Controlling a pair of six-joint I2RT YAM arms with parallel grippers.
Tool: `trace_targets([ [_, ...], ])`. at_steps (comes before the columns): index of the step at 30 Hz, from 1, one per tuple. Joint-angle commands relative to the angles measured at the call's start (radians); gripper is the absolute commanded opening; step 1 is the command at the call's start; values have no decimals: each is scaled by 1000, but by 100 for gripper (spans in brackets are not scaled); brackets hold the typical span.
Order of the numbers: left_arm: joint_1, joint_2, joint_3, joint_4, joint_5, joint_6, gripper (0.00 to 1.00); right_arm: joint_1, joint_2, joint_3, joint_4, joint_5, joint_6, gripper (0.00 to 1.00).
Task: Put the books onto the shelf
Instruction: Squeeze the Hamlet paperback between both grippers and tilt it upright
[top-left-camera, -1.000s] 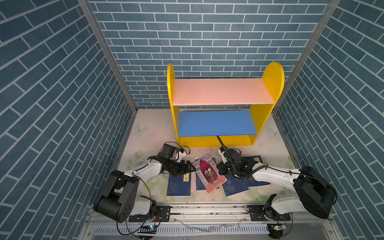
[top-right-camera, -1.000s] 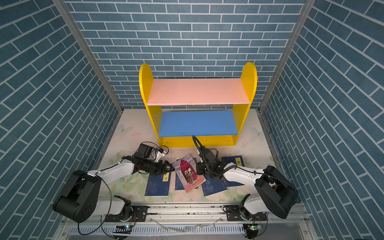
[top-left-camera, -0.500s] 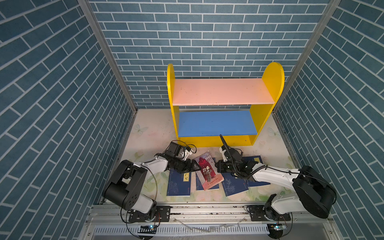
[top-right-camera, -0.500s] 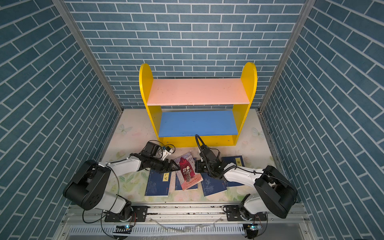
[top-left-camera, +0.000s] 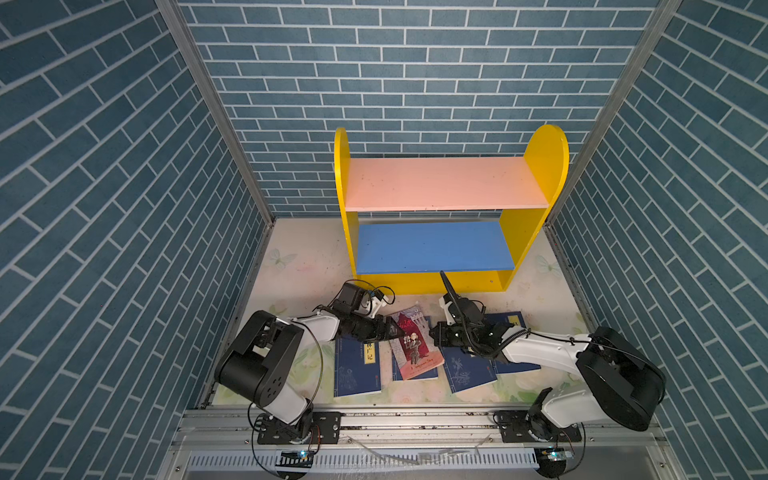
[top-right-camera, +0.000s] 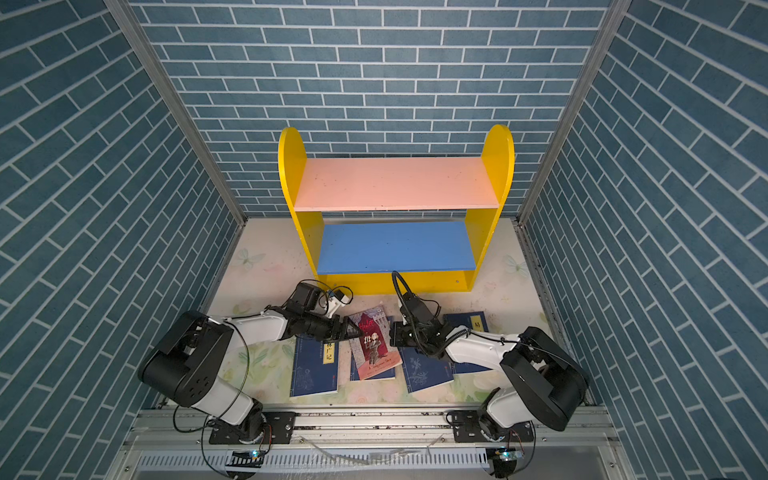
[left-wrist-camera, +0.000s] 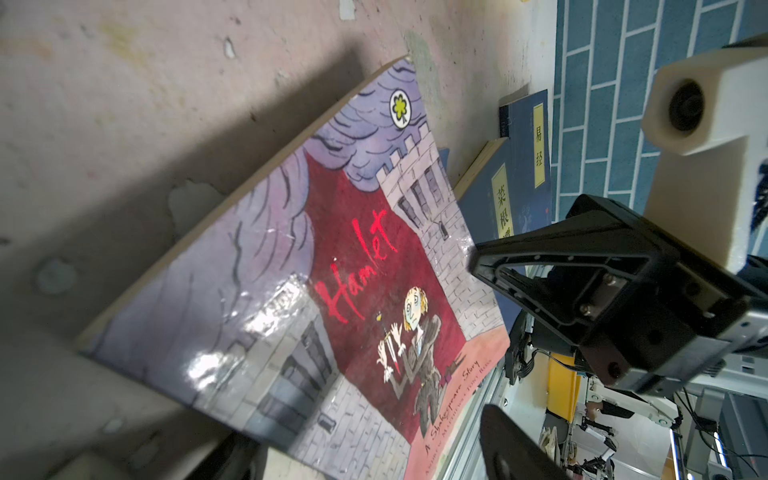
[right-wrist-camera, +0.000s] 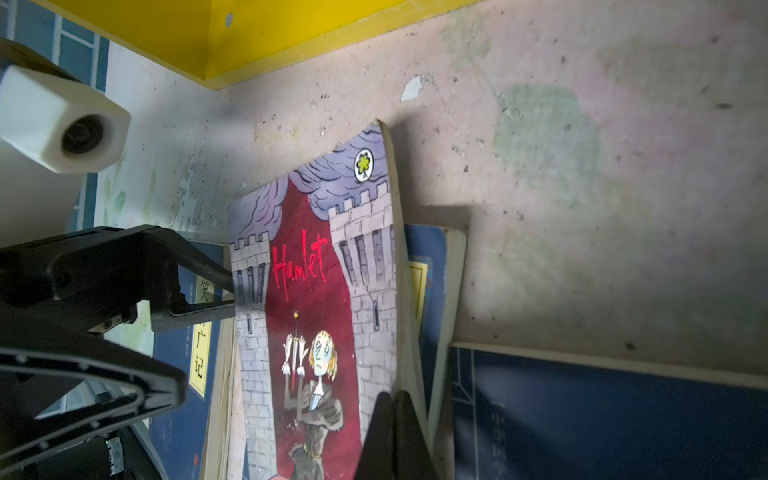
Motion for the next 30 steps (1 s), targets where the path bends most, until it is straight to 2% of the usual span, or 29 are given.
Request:
trace_targets([
  [1,-3,-36,-3,57,13,-6,77,2,27,-22,17,-31,24,0],
  [11,-3,-46,12,103,72,-58,49,0,36,-49,115,-62,46,0],
  [16,-2,-30,12,123,83,-86,40,0,21,-68,193,-113,50,0],
  [23,-4,-45,26,77,84,-82,11,1,-4,-82,203,-122,39,0],
  [28,-2,-116,36,-32,44,-2,0,0,-52,-104,200,-90,28,29],
  [30,-1,-172,19,-42,41,23,0,-1,-81,-112,195,-82,19,36],
])
